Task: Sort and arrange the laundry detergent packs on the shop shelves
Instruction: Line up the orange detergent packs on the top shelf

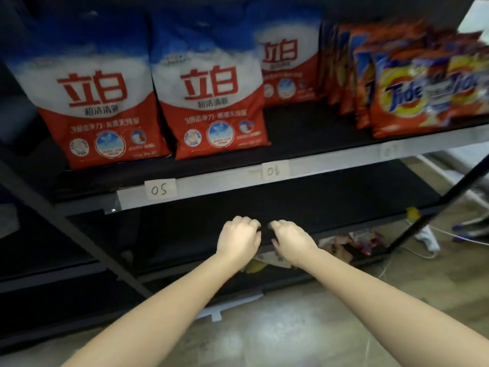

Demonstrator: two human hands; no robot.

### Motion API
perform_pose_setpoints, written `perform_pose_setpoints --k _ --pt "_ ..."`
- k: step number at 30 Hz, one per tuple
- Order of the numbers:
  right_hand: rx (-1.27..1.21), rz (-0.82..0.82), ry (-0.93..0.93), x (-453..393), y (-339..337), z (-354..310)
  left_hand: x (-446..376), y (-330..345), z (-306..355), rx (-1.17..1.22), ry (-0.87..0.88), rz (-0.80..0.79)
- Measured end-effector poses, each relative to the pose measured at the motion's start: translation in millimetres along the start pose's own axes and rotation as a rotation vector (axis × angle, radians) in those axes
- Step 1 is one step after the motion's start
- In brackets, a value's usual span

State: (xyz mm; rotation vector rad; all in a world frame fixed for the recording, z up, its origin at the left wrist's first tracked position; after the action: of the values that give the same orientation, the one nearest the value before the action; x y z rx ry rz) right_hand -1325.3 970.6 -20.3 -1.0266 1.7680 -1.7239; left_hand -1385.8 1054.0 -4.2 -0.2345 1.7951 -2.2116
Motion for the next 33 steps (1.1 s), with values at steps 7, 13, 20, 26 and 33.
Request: perform_pose_setpoints --k 7,13,20,26,33 --pt "-0.068 0.248 -0.171 86.0 -196.1 13.5 27.0 -180.4 77.3 0.043 0.07 0.214" --pt "-0.111 0.642 -0.305 120.0 -372.5 -21.2 47.5 -332.5 77.4 -0.098 0.208 0.428" --pt "-0.051 0.772 -0.36 89.7 -493.2 -78.5 37.7 -477.0 35.8 -0.19 0.16 0.688" --pt "0.01 0.691 -0.305 16.8 -518.3 -110.6 7.0 -514.9 -34.8 -0.192 -0.013 0.687" --pt "-0.038 0.637 -0.228 -75.5 -537.2 -102.8 -51.9 -534.5 -99.9 -0.025 -0.267 0.536"
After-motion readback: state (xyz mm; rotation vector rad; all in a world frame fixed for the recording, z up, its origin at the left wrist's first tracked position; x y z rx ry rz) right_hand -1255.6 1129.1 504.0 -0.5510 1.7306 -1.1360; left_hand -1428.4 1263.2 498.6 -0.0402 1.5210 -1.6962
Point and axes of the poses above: each hand's wrist, its own x-axis away from the middle knuckle, its own y-axis out of the palm, z = x × y, the point moved 7 cm from there along -x, towards the middle knuckle, and after that the axes turned 6 degrees about x, right-handed, at the moved point
